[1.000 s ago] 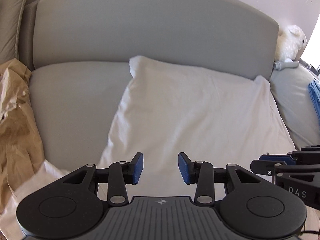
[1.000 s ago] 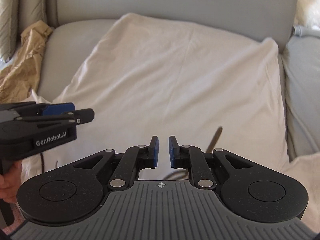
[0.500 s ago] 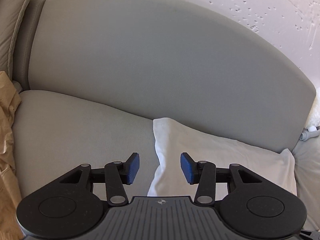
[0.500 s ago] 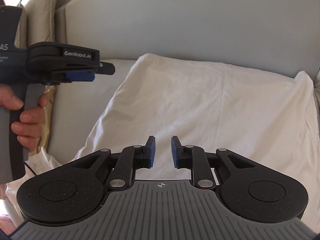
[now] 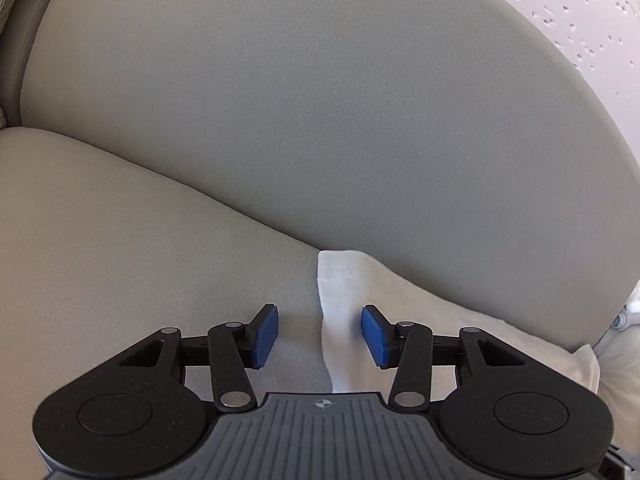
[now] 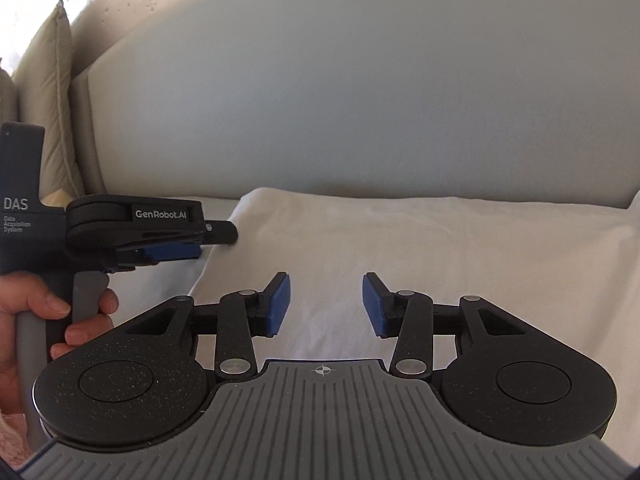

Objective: Fold clothes

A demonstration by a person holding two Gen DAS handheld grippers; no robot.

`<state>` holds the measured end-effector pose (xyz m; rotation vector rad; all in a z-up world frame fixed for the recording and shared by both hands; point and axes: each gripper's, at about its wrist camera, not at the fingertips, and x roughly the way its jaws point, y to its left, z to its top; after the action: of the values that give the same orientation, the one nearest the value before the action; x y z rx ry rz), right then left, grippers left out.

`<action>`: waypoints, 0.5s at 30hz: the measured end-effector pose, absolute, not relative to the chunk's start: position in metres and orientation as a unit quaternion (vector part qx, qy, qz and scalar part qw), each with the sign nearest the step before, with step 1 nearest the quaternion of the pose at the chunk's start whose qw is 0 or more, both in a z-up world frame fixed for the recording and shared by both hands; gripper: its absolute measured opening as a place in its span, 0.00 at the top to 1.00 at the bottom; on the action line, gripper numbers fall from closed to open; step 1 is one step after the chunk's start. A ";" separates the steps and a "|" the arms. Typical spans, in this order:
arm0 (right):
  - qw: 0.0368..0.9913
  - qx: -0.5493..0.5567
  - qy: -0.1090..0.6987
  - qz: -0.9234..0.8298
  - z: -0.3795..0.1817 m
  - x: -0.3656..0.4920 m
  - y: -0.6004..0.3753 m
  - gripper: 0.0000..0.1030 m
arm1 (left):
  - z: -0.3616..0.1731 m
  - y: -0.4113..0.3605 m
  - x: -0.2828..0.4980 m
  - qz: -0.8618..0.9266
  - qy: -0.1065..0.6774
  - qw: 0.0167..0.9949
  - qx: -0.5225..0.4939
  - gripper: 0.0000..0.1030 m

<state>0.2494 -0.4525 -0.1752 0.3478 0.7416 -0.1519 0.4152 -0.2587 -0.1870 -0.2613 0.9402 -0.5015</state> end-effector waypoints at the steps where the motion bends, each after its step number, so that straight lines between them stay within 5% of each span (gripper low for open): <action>1: 0.914 0.173 0.360 -0.076 -0.178 0.250 -0.455 0.54 | -0.187 -0.261 0.420 -0.241 0.449 0.850 -0.132 0.57; 8: 0.903 0.198 0.373 -0.083 -0.193 0.251 -0.465 0.54 | -0.191 -0.271 0.441 -0.246 0.456 0.841 -0.155 0.63; 9: 0.903 0.199 0.371 -0.083 -0.193 0.250 -0.465 0.54 | -0.191 -0.272 0.443 -0.245 0.458 0.840 -0.160 0.75; 10: 0.904 0.199 0.370 -0.083 -0.194 0.250 -0.465 0.54 | -0.191 -0.272 0.445 -0.246 0.461 0.837 -0.166 0.97; 15: 0.905 0.196 0.369 -0.080 -0.193 0.250 -0.464 0.54 | -0.173 -0.279 0.435 -0.276 0.417 0.861 -0.095 0.99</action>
<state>0.2500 -0.4640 -0.1927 0.4051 0.7627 -0.1659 0.4354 -0.2795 -0.1734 -0.1991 0.8759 -0.5784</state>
